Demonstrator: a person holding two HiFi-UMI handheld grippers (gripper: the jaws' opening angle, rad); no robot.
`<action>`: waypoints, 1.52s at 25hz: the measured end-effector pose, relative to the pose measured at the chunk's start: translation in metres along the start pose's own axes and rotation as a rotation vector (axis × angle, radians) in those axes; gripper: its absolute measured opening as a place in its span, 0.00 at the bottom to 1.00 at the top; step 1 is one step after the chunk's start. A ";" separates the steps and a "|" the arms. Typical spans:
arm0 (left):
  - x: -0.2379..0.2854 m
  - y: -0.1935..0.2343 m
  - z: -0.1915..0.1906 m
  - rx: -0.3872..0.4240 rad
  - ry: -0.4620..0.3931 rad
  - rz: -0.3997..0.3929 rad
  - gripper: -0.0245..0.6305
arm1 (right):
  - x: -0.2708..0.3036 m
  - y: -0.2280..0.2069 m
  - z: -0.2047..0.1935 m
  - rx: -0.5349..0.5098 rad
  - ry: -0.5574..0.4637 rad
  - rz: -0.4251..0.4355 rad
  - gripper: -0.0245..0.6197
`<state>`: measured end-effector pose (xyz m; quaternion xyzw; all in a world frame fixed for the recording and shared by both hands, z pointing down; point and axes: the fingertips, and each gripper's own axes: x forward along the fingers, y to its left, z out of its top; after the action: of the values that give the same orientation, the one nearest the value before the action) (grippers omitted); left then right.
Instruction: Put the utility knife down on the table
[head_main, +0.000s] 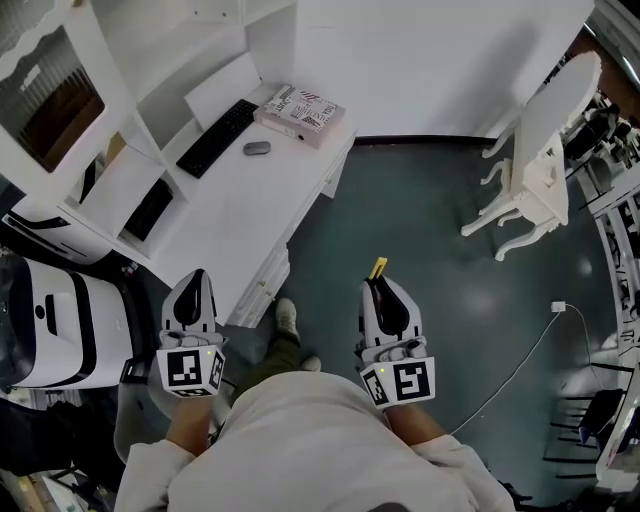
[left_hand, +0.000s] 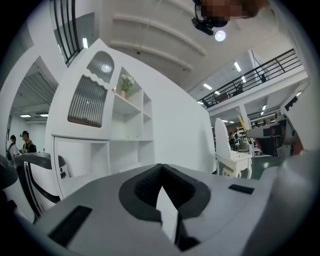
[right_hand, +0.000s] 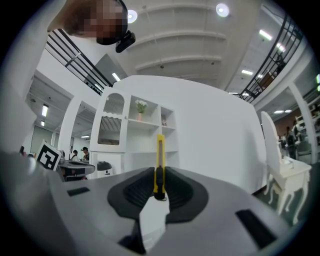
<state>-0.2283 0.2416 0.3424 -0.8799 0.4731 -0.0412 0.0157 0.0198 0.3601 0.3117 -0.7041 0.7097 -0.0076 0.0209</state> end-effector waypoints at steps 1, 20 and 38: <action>0.007 0.002 -0.003 -0.004 0.001 0.001 0.04 | 0.006 -0.002 -0.002 -0.002 0.004 0.001 0.15; 0.196 0.029 -0.018 -0.040 0.025 -0.070 0.04 | 0.182 -0.068 -0.009 -0.037 0.053 -0.034 0.14; 0.294 0.068 -0.028 -0.051 0.042 -0.050 0.04 | 0.304 -0.094 -0.036 -0.019 0.114 -0.028 0.14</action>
<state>-0.1256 -0.0404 0.3828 -0.8905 0.4521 -0.0479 -0.0177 0.1105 0.0550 0.3455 -0.7124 0.7000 -0.0415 -0.0263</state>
